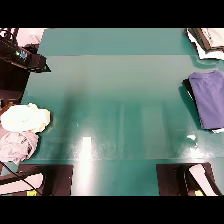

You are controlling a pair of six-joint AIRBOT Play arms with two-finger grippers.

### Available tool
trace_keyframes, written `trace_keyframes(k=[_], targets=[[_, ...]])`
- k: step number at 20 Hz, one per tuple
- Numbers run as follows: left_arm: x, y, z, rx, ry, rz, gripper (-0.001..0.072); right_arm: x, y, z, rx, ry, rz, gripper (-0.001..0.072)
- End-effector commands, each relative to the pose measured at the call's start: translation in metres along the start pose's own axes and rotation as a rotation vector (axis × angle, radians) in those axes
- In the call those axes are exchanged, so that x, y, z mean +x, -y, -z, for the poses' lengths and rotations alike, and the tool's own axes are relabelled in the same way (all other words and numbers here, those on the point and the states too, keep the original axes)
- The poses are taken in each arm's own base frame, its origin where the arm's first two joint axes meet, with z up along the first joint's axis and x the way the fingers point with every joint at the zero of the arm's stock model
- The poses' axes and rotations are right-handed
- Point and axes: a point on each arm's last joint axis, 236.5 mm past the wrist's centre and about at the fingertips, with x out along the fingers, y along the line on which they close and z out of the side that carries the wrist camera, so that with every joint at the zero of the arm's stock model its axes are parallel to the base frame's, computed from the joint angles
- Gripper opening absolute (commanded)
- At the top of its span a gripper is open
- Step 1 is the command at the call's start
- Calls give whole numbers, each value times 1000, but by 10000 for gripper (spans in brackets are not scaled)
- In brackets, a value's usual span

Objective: Fold the shirts.

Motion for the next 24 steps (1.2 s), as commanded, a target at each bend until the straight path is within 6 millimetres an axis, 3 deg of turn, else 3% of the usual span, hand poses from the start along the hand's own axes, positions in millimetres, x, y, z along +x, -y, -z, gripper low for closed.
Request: trace_keyframes(k=[1,4,6,8,9,10,13,17,19,24], targets=[[0,3,-7,1,32,14,27,-10,-40,1,7,42,-119,446],[-1,2,-15,0,63,10,26,-15,-126,33,-170,-19,-309,446],[-1,6,-14,-5,60,23,27,-21,-179,74,-328,-101,-426,446],[-1,9,-17,-10,71,39,27,-30,-218,123,-416,-221,-516,445],[-1,9,-18,-10,77,38,26,-34,-233,147,-470,-279,-556,370],[-1,9,-18,-10,78,38,26,-38,-245,170,-533,-335,-592,244],[-1,9,-18,-10,77,38,26,-39,-270,225,-661,-472,-661,16],[-1,9,-18,-10,77,38,27,-34,-285,277,-759,-602,-694,16],[-1,9,-18,-10,77,38,27,-31,-286,293,-786,-651,-693,16],[-1,9,-18,-10,77,38,27,-26,-285,303,-795,-690,-682,16]])
